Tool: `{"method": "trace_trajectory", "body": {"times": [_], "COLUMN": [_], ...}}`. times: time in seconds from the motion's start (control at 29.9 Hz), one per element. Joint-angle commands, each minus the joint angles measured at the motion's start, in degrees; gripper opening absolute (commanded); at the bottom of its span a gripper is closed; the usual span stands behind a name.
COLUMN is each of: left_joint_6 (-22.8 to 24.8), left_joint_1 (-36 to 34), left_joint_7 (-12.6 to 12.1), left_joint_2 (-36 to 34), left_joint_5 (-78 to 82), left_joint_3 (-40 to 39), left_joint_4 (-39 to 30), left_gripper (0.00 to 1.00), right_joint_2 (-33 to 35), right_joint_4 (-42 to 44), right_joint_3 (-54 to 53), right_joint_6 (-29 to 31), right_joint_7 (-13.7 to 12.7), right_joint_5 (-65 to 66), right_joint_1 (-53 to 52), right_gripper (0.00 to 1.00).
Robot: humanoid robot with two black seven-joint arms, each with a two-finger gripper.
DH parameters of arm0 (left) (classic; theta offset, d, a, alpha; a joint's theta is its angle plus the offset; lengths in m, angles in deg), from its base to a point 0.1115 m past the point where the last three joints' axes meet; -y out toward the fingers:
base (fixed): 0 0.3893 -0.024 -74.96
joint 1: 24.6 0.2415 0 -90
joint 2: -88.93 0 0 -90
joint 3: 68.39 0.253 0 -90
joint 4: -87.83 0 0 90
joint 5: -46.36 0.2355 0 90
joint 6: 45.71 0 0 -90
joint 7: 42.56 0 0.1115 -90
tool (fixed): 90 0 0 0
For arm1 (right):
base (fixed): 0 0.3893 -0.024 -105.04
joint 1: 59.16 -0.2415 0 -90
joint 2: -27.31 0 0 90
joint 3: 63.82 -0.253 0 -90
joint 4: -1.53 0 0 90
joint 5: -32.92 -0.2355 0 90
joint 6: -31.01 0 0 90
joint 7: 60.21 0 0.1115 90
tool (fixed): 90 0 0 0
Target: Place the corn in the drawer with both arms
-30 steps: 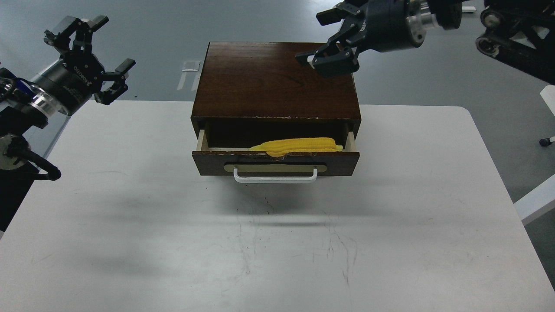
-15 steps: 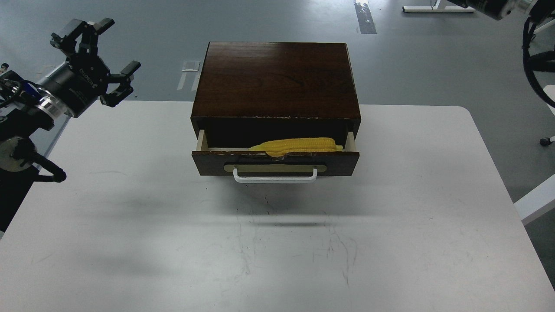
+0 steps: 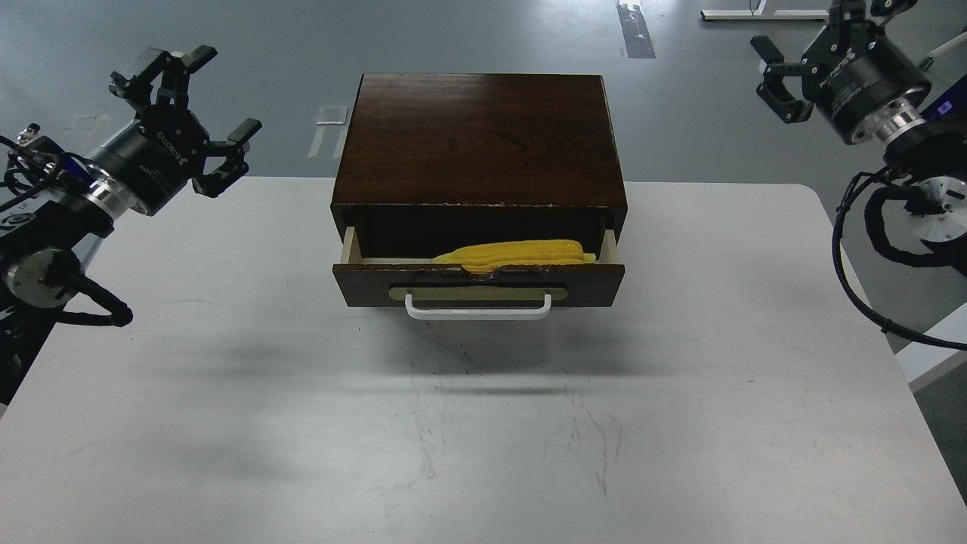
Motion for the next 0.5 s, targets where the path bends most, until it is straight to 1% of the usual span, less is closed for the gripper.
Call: {"method": "trace_trajectory", "body": {"times": [0.0, 0.17, 0.47], "left_joint_6": [0.0, 0.0, 0.0], "left_joint_1": [0.0, 0.6, 1.8], "left_joint_7": [0.0, -0.1, -0.2], "left_joint_2": [0.4, 0.8, 1.2], "left_joint_5": [-0.1, -0.1, 0.0], "left_joint_3": [-0.4, -0.9, -2.1], "left_joint_4": [0.0, 0.0, 0.1], "left_gripper": [0.98, 0.98, 0.98], "right_joint_2": [-2.5, -4.5, -4.6], "right_joint_4": [-1.7, -1.1, -1.6], "right_joint_3": [-0.4, -0.4, -0.4], "right_joint_6": [0.0, -0.5, 0.0], "right_joint_7": [0.0, 0.0, 0.0], "right_joint_5": [0.3, 0.6, 0.7], "right_joint_1": [2.9, 3.4, 6.5], "right_gripper": [0.99, 1.0, 1.0]}}
